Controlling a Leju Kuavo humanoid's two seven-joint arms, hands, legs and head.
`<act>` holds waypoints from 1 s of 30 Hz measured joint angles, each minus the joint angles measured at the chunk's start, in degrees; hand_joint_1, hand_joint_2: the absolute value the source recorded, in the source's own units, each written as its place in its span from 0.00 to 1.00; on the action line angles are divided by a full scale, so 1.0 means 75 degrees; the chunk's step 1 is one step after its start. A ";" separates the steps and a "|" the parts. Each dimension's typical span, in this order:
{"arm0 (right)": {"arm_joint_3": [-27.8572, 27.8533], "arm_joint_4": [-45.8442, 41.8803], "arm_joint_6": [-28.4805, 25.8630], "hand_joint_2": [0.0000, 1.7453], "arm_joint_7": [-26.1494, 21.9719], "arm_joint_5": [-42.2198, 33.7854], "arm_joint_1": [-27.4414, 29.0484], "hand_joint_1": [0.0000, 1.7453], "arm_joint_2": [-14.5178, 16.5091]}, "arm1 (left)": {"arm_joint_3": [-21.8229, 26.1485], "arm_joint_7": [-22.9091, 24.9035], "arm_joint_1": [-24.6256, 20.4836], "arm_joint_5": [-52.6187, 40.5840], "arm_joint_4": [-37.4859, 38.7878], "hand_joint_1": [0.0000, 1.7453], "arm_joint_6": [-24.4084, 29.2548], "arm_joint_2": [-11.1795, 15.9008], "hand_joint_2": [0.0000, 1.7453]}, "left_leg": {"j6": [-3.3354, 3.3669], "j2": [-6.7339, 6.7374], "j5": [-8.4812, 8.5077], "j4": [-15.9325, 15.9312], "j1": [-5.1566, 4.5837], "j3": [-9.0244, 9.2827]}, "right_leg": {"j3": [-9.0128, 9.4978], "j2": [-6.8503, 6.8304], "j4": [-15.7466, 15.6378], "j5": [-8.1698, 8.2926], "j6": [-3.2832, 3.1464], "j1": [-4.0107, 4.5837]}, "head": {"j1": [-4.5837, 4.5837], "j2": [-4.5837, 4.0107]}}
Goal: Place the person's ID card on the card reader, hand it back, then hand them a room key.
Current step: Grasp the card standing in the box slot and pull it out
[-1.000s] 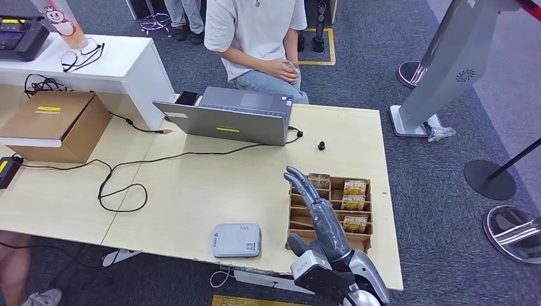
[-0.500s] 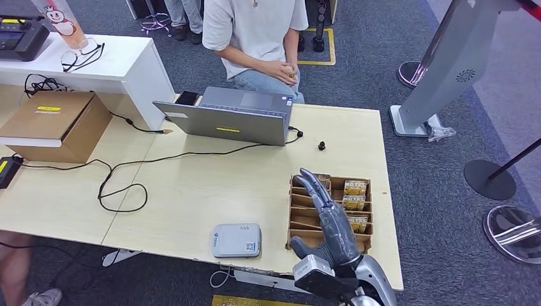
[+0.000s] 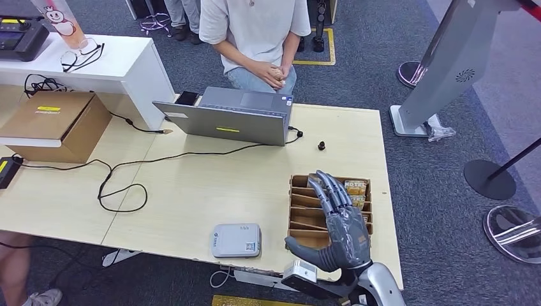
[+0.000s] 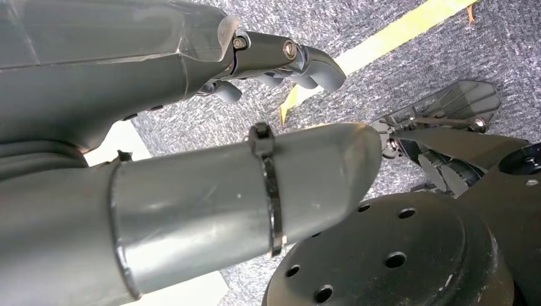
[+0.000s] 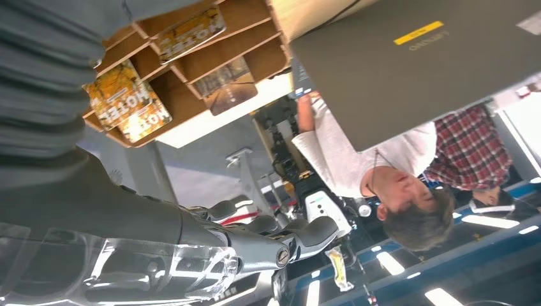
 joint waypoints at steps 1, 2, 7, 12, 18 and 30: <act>-0.0017 0.0012 -0.0007 1.00 0.0036 0.0090 0.0007 0.00 -0.0004 | 0.0018 0.0000 -0.0002 -0.0002 0.0000 0.00 -0.0001 0.0000 0.00 | 0.0000 0.0000 0.0000 0.0000 0.0000 0.0000 | 0.0000 0.0000 0.0000 0.0000 0.0000 0.0000 | 0.0001 0.0000; -0.0033 0.0022 -0.0009 1.00 0.0061 0.0152 0.0013 0.00 -0.0006 | 0.0029 0.0000 -0.0004 -0.0004 0.0000 0.00 -0.0004 0.0000 0.00 | 0.0000 0.0000 0.0000 0.0000 0.0000 0.0000 | 0.0000 0.0000 0.0000 0.0000 0.0000 0.0000 | 0.0001 0.0000; -0.0077 0.0054 0.0019 1.00 0.0217 0.0619 0.0022 0.00 -0.0016 | 0.0077 0.0000 -0.0031 -0.0047 0.0000 0.00 -0.0055 -0.0008 0.00 | 0.0000 0.0000 0.0000 0.0000 0.0000 -0.0001 | 0.0000 0.0000 0.0000 0.0000 0.0000 0.0000 | 0.0000 0.0000; -0.0078 0.0090 0.0270 1.00 0.0366 0.1190 0.0012 0.00 -0.0047 | 0.0163 0.0000 -0.0068 -0.0112 -0.0002 0.00 -0.0104 -0.0030 0.00 | 0.0000 0.0000 0.0000 0.0000 0.0000 -0.0001 | 0.0001 -0.0001 0.0000 0.0000 0.0000 0.0000 | -0.0001 0.0000; -0.0071 0.0177 0.0822 1.00 0.0559 0.1582 -0.0103 0.00 -0.0055 | 0.0195 0.0000 -0.0071 -0.0152 -0.0005 0.00 -0.0170 -0.0042 0.00 | 0.0000 -0.0001 0.0000 0.0000 0.0000 -0.0002 | 0.0001 -0.0001 0.0000 0.0000 0.0000 0.0000 | -0.0001 0.0000; 0.0053 0.0428 0.1735 1.00 0.1310 0.2100 -0.0387 0.00 -0.0072 | 0.0323 0.0011 -0.0021 -0.0207 -0.0505 0.00 -0.0531 -0.0301 0.00 | 0.0000 -0.0002 0.0000 0.0000 0.0000 -0.0004 | 0.0001 -0.0002 0.0001 0.0000 0.0000 0.0000 | -0.0001 0.0000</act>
